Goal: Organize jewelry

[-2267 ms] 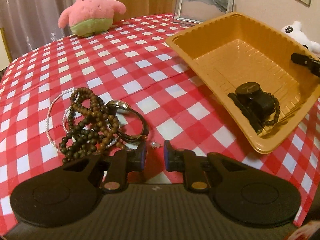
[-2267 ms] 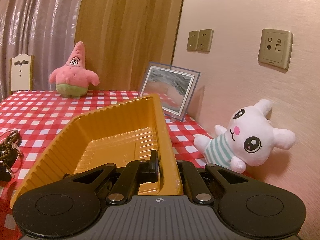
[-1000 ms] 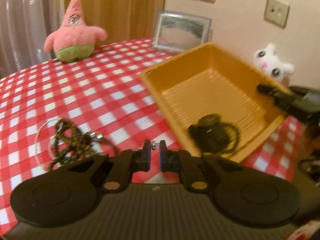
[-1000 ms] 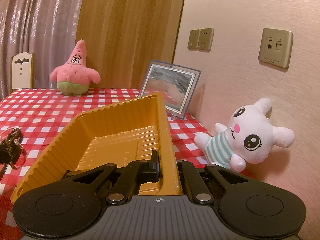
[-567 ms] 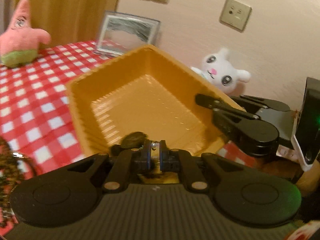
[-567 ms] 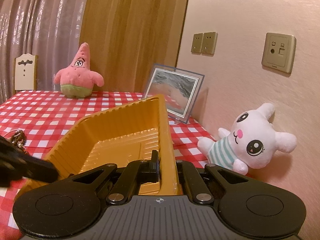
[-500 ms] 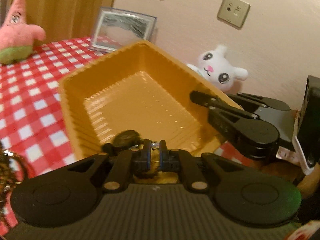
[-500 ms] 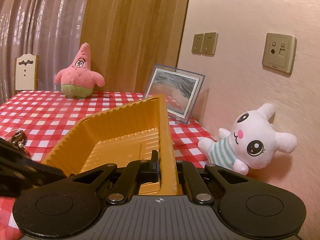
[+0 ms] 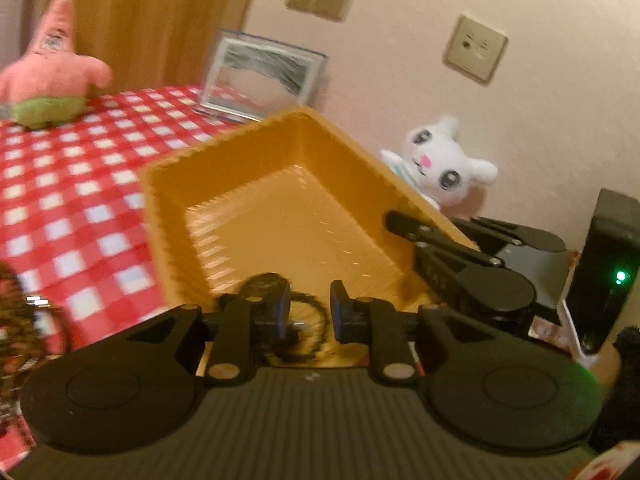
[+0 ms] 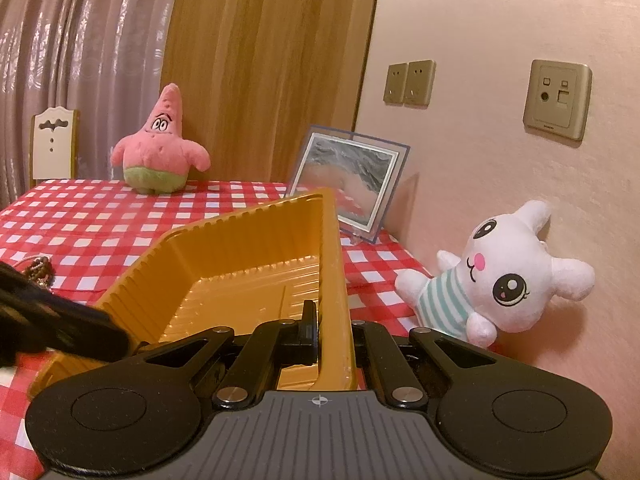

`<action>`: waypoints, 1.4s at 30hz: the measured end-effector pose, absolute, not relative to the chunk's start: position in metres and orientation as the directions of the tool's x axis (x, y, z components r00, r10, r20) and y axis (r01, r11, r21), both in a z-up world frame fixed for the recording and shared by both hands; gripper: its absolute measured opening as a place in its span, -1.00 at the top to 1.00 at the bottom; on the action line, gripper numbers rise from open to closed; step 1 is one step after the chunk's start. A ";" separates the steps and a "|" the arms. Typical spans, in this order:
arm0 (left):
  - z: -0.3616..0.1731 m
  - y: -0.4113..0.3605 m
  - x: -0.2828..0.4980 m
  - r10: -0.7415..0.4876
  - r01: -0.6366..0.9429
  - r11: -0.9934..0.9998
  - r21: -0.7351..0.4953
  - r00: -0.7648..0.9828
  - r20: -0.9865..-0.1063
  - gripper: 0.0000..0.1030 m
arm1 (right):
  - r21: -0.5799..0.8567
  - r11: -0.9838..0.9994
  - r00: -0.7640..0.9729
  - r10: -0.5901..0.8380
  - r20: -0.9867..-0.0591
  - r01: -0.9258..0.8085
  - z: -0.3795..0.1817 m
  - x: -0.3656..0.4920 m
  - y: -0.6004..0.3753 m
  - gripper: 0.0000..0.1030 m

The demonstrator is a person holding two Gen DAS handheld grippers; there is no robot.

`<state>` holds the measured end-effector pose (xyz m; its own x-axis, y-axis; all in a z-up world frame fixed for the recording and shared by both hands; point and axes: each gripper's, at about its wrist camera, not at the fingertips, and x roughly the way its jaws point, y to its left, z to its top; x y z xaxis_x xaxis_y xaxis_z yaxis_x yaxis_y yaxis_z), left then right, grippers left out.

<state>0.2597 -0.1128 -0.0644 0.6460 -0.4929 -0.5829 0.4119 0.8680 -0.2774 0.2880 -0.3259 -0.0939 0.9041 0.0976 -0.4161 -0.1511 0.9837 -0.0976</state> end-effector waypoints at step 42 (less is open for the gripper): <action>-0.123 -0.027 0.298 -0.112 0.093 0.993 -0.067 0.650 -0.752 0.91 | -0.105 0.986 0.904 0.075 -0.421 -0.130 -0.092 0.294 -0.329 0.93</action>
